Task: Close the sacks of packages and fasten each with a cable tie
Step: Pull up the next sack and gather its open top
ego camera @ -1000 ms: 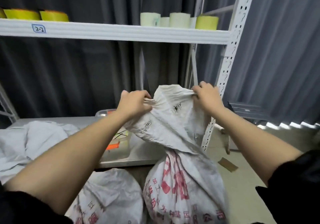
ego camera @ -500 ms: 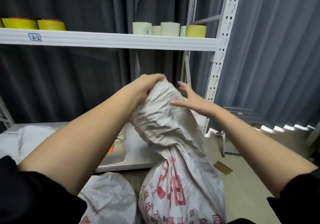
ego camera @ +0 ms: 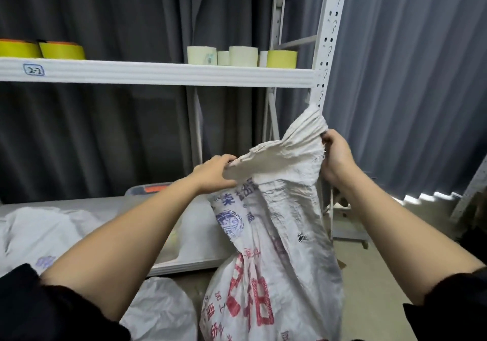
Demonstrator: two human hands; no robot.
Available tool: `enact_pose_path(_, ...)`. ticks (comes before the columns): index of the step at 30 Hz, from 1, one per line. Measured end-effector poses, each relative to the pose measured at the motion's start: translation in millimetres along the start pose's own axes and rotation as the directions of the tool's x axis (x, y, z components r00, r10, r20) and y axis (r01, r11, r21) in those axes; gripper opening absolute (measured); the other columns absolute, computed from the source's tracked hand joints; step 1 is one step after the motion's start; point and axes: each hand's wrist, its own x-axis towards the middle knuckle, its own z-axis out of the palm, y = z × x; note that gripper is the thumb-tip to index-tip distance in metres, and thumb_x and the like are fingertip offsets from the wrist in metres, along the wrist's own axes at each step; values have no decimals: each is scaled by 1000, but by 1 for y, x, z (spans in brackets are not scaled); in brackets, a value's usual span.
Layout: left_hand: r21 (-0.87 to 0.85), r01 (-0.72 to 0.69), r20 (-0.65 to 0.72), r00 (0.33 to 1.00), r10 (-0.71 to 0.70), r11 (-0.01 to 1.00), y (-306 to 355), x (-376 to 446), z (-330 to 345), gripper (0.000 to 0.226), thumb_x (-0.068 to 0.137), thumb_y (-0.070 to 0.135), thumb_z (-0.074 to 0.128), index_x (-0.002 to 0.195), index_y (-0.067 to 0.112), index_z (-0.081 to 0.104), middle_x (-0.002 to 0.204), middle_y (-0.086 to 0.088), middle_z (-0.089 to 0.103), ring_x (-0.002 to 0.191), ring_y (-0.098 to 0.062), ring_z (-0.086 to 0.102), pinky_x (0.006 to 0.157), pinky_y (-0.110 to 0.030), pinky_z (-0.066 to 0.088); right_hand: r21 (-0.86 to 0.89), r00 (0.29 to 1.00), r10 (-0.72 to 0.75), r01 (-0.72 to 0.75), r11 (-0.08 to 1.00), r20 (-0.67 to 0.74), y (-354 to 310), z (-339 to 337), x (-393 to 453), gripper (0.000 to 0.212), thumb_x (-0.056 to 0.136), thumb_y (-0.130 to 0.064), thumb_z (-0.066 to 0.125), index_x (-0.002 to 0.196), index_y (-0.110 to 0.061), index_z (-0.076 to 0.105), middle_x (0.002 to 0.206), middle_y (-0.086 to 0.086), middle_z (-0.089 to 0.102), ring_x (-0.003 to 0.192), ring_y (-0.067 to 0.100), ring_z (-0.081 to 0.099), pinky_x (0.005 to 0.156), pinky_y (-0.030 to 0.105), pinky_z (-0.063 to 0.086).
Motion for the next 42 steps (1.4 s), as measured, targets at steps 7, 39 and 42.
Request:
enact_pose_path(7, 190, 34, -145, 989, -6, 981, 6, 6, -3, 10, 95, 27, 45, 96, 18, 41, 81, -2, 61, 83, -25, 57, 108, -42, 26, -173, 961, -157, 119, 978, -227, -34, -30, 8, 14, 74, -20, 46, 63, -18, 37, 61, 0, 41, 59, 16, 40, 62, 29, 33)
enact_pose_path(39, 760, 117, -422, 837, 348, 639, 2, -13, -169, 45, 94, 47, 45, 90, 5, 60, 84, -20, 66, 75, -37, 64, 57, -31, 36, -673, 604, -352, 459, -580, 715, -91, 4, 34, 30, 98, -42, 43, 94, -14, 51, 83, 8, 63, 75, 34, 62, 59, 35, 39)
enact_pose_path(42, 726, 130, -385, 891, 242, 676, -1, -14, -152, 41, 90, 53, 40, 84, 15, 53, 82, -13, 67, 74, -31, 62, 59, -31, 39, -658, 624, -312, 455, -600, 716, -86, 4, 31, 21, 99, -32, 41, 91, -13, 45, 74, 7, 55, 69, 36, 59, 58, 38, 44)
